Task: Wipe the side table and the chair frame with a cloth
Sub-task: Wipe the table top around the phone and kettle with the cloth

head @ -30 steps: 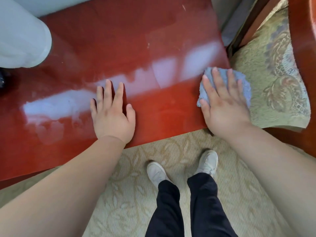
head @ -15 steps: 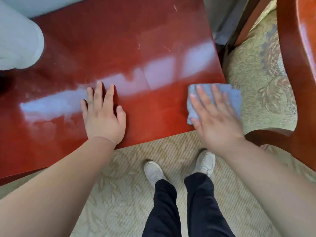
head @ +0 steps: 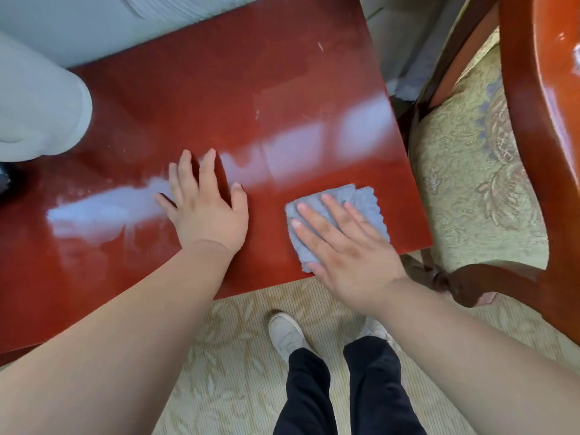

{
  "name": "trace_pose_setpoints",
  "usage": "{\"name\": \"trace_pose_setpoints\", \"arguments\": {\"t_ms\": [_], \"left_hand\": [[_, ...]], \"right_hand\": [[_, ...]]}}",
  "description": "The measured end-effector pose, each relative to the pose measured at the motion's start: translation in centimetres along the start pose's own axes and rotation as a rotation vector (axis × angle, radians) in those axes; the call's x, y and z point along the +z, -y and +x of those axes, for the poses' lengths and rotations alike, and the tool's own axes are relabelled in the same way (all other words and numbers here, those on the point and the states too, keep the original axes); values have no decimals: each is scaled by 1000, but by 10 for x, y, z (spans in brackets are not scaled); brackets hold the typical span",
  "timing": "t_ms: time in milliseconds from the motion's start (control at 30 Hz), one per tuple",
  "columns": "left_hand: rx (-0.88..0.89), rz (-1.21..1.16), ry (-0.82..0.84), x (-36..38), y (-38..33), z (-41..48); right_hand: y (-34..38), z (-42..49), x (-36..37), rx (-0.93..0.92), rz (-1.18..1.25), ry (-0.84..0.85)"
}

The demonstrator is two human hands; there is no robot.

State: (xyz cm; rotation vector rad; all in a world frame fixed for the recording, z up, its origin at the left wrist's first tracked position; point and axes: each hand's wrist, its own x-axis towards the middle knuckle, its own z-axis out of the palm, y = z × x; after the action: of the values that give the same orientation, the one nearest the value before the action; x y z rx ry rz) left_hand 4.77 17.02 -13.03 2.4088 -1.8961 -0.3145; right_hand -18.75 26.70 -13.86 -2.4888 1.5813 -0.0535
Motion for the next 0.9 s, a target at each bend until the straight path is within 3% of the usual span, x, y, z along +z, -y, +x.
{"name": "trace_pose_setpoints", "arguments": {"t_ms": [133,267,433,533,733,833,900], "left_hand": [[52,42,0,3,2,-1],[52,43,8,2,2,1],[54,41,10,1,4,2],[42,30,24,0,3,2],[49,51,15,0,0,2],[42,55,13,1,1,2],[41,58,14,1,1,1]], "right_hand": [[-45,-27,-10,247,-23,-4],[-14,5,-13,453,9,18],[30,64,-9,50,90,44],[10,94,-10,-56,85,55],[-90,87,-30,320,28,-4],[-75,88,-34,465,50,8],[-41,93,-31,462,83,18]]}}
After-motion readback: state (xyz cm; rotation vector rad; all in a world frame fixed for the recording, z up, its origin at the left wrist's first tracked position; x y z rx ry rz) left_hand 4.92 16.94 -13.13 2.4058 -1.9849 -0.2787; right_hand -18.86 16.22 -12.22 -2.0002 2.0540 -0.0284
